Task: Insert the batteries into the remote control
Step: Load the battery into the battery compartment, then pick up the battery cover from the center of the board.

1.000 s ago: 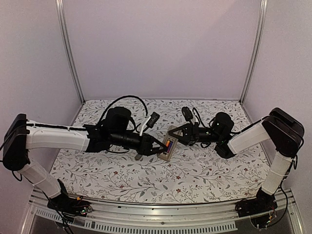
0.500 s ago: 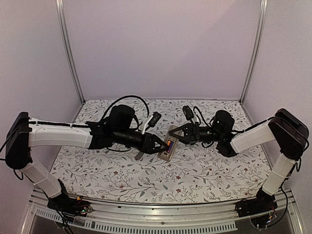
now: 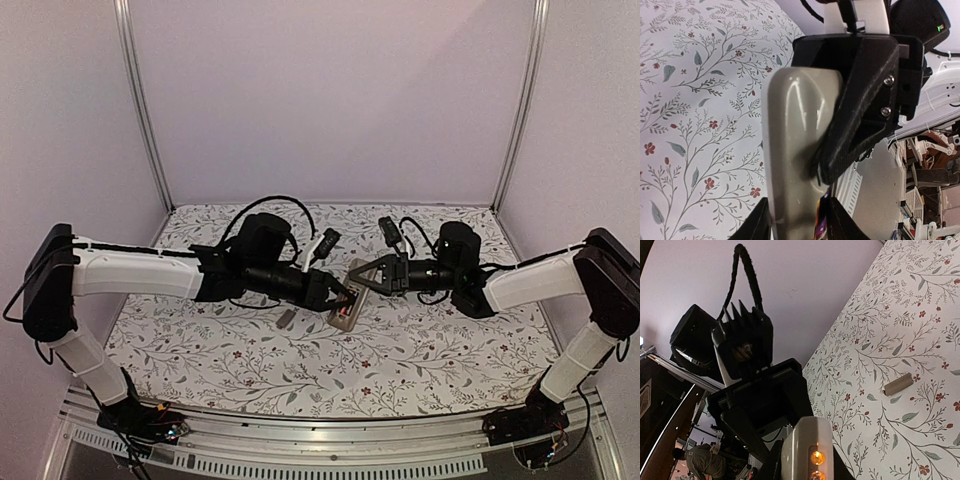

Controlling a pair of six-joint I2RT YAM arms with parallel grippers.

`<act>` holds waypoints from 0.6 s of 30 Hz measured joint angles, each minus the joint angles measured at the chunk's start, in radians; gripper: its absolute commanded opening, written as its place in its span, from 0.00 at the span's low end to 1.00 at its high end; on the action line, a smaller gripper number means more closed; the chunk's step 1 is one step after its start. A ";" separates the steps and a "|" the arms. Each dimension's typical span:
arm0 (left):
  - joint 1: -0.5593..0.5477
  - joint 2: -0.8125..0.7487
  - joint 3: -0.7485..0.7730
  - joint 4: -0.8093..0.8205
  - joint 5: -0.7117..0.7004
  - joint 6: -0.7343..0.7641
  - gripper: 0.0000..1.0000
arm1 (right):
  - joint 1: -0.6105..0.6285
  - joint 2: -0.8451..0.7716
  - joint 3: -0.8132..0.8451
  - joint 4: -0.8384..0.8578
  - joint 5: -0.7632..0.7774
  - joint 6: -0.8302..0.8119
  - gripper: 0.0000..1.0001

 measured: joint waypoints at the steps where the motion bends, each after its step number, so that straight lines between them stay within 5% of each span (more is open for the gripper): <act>1: -0.002 0.000 0.003 -0.008 -0.007 0.003 0.32 | 0.000 -0.002 0.000 -0.007 0.004 -0.006 0.03; 4: -0.007 0.000 0.022 -0.048 -0.026 0.025 0.35 | 0.000 -0.008 0.000 -0.021 0.010 -0.017 0.03; 10: -0.012 0.000 0.078 -0.158 -0.097 0.101 0.67 | -0.021 -0.025 -0.001 -0.030 0.013 -0.024 0.02; 18: 0.071 -0.063 0.074 -0.349 -0.217 0.195 0.67 | -0.093 -0.046 -0.049 -0.033 0.024 -0.013 0.02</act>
